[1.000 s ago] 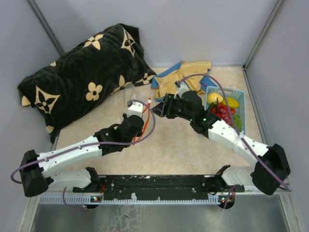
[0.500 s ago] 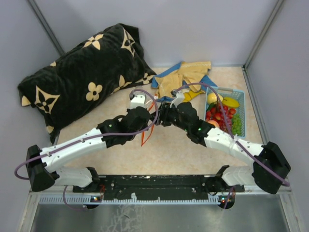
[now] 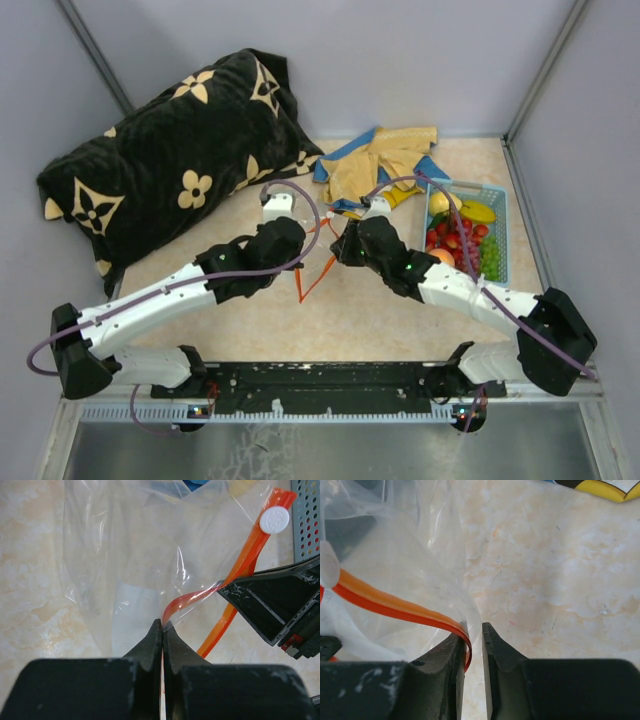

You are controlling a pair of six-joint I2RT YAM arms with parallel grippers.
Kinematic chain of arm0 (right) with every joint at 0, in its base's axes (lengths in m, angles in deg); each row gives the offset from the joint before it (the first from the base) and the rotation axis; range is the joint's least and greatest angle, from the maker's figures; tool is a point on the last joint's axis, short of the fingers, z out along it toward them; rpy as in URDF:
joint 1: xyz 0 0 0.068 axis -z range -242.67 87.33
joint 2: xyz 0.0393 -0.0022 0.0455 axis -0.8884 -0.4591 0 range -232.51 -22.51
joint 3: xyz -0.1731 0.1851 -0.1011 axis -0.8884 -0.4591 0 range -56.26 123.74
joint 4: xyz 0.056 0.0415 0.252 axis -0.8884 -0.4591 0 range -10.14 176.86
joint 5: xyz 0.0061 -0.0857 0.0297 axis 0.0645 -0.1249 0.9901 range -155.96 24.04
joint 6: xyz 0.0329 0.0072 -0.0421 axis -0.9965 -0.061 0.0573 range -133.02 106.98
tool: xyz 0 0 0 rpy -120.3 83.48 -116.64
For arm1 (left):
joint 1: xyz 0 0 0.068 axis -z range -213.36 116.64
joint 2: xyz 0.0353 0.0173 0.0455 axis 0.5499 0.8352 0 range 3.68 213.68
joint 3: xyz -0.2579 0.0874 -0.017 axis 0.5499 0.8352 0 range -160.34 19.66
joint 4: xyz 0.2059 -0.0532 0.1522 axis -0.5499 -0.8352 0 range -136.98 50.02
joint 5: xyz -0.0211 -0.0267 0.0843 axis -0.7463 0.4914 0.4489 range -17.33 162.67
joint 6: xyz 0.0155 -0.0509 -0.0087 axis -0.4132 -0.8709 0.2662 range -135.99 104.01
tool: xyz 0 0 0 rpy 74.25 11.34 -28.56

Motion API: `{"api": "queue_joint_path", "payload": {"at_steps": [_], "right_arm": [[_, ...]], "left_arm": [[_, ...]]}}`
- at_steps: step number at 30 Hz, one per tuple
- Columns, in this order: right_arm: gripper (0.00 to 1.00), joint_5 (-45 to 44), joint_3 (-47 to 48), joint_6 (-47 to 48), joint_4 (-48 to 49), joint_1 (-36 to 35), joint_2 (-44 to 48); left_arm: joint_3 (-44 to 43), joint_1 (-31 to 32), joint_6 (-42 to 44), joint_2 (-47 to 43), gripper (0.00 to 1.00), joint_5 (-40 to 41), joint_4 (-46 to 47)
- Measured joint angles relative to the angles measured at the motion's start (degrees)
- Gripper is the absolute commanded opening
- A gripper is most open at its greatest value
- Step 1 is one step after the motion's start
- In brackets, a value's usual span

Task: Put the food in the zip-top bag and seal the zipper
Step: Open the zipper of the food storage bag at the center of the board.

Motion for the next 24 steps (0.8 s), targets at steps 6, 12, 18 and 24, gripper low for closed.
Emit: {"api": "queue_joint_path", "payload": {"at_steps": [6, 12, 18, 24], "right_arm": [[0.00, -1.25, 0.00, 0.90, -1.68, 0.00, 0.00], [0.00, -0.04, 2.69, 0.85, -4.50, 0.00, -0.02], [0.00, -0.11, 9.88, -1.64, -9.55, -0.15, -0.70], [0.00, -0.70, 15.91, -4.52, -15.41, -0.44, -3.26]], "left_arm": [[-0.37, -0.85, -0.66, -0.74, 0.10, -1.42, -0.37], [-0.85, -0.96, -0.39, -0.79, 0.44, -2.67, -0.31], [-0.96, -0.94, 1.46, -0.79, 0.67, -3.65, 0.17], [-2.93, -0.55, 3.06, -0.70, 0.75, -3.30, 0.11]]}}
